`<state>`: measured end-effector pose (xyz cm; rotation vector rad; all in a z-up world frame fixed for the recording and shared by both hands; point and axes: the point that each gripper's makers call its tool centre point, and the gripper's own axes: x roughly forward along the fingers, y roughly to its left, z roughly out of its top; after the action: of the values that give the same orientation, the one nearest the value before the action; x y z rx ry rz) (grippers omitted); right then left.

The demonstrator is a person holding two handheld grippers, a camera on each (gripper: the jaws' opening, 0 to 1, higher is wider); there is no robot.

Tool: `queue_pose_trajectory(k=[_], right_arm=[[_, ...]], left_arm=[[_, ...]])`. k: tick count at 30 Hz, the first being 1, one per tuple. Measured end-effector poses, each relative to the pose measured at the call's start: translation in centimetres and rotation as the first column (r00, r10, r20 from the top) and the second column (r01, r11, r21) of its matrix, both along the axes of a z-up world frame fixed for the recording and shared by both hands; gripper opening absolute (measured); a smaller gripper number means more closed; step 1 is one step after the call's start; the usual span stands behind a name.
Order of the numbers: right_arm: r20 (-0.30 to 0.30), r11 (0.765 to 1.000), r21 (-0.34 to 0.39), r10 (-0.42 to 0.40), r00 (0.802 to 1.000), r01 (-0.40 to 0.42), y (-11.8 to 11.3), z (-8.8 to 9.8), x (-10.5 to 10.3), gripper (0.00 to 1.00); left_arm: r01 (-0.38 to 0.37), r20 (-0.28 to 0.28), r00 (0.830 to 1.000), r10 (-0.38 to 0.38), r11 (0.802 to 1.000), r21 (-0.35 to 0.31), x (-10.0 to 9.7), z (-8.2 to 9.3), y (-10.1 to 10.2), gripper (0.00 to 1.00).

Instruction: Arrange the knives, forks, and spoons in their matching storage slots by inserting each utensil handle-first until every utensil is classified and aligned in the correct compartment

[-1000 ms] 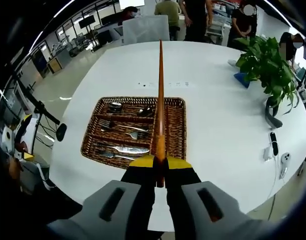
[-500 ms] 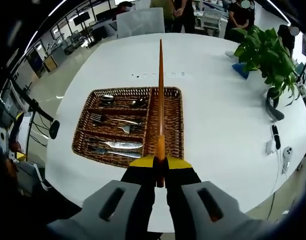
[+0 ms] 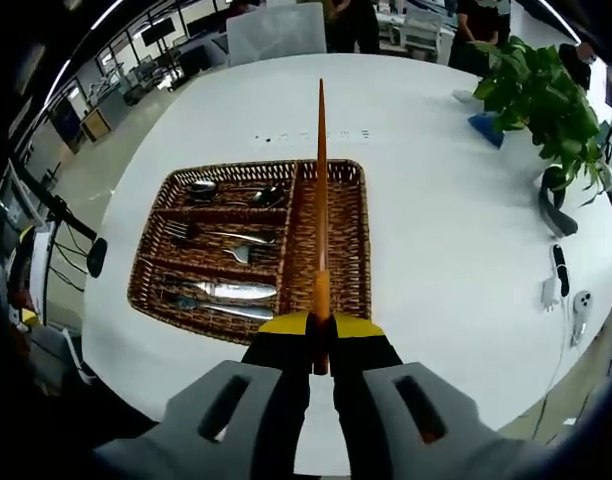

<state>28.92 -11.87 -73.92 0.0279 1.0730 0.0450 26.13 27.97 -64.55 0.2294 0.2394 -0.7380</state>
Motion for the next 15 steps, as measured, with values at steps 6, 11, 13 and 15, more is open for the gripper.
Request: queue_pose_trajectory(k=[6, 11, 13, 15], right_arm=[[-0.018, 1.000, -0.015, -0.009, 1.000, 0.009, -0.2, -2.1, 0.2, 0.04], [-0.044, 0.999, -0.047, -0.003, 0.999, 0.001, -0.3, -4.6, 0.0, 0.04], [-0.053, 0.999, -0.051, -0.002, 0.999, 0.000, -0.3, -5.2, 0.0, 0.04], [-0.064, 0.999, -0.051, -0.003, 0.998, -0.001, -0.3, -5.7, 0.0, 0.04]], left_arm=[[-0.009, 0.020, 1.000, 0.009, 1.000, 0.001, 0.3, 0.1, 0.3, 0.99], [-0.037, 0.034, 0.999, 0.037, 0.999, -0.009, 0.5, 0.4, 1.0, 0.99], [-0.046, 0.034, 0.998, 0.046, 0.999, -0.014, 0.5, 0.4, 1.1, 0.99], [-0.049, 0.033, 0.998, 0.050, 0.999, -0.014, 0.4, 0.3, 1.3, 0.99]])
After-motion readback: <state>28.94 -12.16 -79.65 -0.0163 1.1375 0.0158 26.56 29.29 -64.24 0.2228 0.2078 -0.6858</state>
